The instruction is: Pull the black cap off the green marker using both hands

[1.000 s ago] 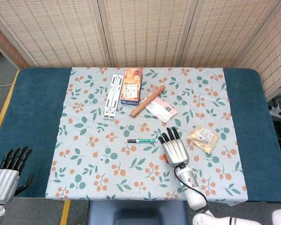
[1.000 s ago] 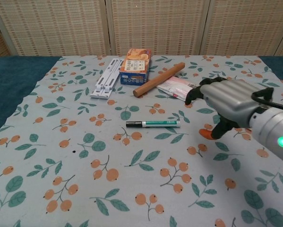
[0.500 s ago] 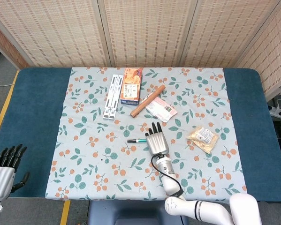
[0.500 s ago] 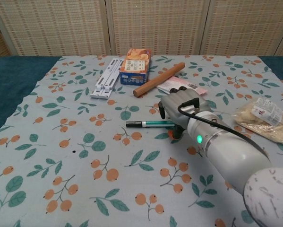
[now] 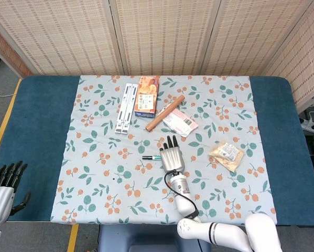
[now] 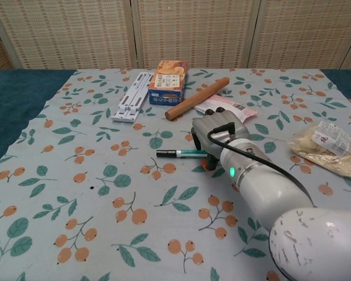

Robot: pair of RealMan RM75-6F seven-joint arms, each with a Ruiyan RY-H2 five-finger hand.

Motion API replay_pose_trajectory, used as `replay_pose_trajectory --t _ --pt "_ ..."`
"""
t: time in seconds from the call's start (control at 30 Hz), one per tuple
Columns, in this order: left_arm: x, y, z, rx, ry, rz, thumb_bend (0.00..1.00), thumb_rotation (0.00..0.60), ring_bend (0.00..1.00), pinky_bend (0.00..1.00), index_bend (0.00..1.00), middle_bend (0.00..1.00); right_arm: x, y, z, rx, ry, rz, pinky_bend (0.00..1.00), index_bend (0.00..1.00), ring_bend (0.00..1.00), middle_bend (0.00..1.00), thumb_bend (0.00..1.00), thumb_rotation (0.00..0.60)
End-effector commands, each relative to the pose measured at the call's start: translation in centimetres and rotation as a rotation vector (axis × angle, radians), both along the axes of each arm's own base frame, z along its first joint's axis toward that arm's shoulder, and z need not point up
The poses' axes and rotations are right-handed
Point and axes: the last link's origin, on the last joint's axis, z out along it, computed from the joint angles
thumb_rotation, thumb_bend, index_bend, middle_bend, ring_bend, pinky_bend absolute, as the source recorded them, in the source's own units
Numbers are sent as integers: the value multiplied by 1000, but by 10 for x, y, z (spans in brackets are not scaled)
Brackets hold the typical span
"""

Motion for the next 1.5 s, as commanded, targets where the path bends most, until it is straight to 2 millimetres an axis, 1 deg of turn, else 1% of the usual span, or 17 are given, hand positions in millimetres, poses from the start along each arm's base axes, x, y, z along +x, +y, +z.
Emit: replay_pose_trajectory --t 0.03,0.33,0.5,0.6,0.7,0.77,0.87,1.0,1.1,1.2,1.23,1.33,1.4,1.47,1.5 --pt "0 0 0 0 0 0 376 600 0 33 0 0 0 0 -1 0 0 -5 0 446 0 251 249 600" --pt "-1 0 1 -1 4 4 389 600 0 33 0 0 0 2 -4 -3 10 -6 0 535 2 311 268 600" --pt "-1 0 3 3 5 7 388 600 0 33 0 0 -3 4 -7 0 19 -11 0 572 38 355 276 600" --pt "-1 -1 3 2 4 7 389 600 0 33 0 0 -4 6 -8 5 25 -12 0 619 91 426 296 600" --pt "-1 -1 3 3 3 6 388 600 0 33 0 0 -3 8 -9 3 21 -9 0 683 184 559 351 600" --pt "-1 -2 4 4 3 5 388 600 0 33 0 0 -2 9 -8 0 23 -1 0 732 229 620 386 600" --pt "-1 -2 4 2 2 3 388 600 0 33 0 0 -3 10 -8 -5 22 11 0 777 274 678 408 600" --pt "0 -2 3 -5 -3 -3 389 600 0 33 0 0 -4 11 -5 -5 12 30 0 779 319 722 412 600" --pt "3 0 1 -17 -43 -28 418 600 0 41 2 0 -2 13 1 -3 -3 52 0 783 331 734 422 600" --pt "8 5 -5 -30 -125 -59 451 600 0 107 40 0 2 15 10 -1 -21 77 0 789 336 740 430 600" --pt "11 8 -7 -31 -150 -75 459 600 0 150 68 15 3 16 13 1 -30 81 0 791 336 742 430 600" --pt "25 22 -15 -49 -221 -128 471 600 39 283 132 113 9 20 25 4 -45 107 0 796 336 744 430 600" --pt "39 33 -22 -72 -269 -147 479 600 89 351 174 170 12 23 33 12 -60 115 0 797 336 745 430 600" --pt "54 46 -31 -88 -304 -155 482 600 165 435 246 258 15 28 42 27 -87 106 0 798 336 745 431 600" --pt "59 52 -35 -99 -316 -150 482 600 186 456 267 282 16 29 46 33 -100 102 0 798 336 745 431 600"
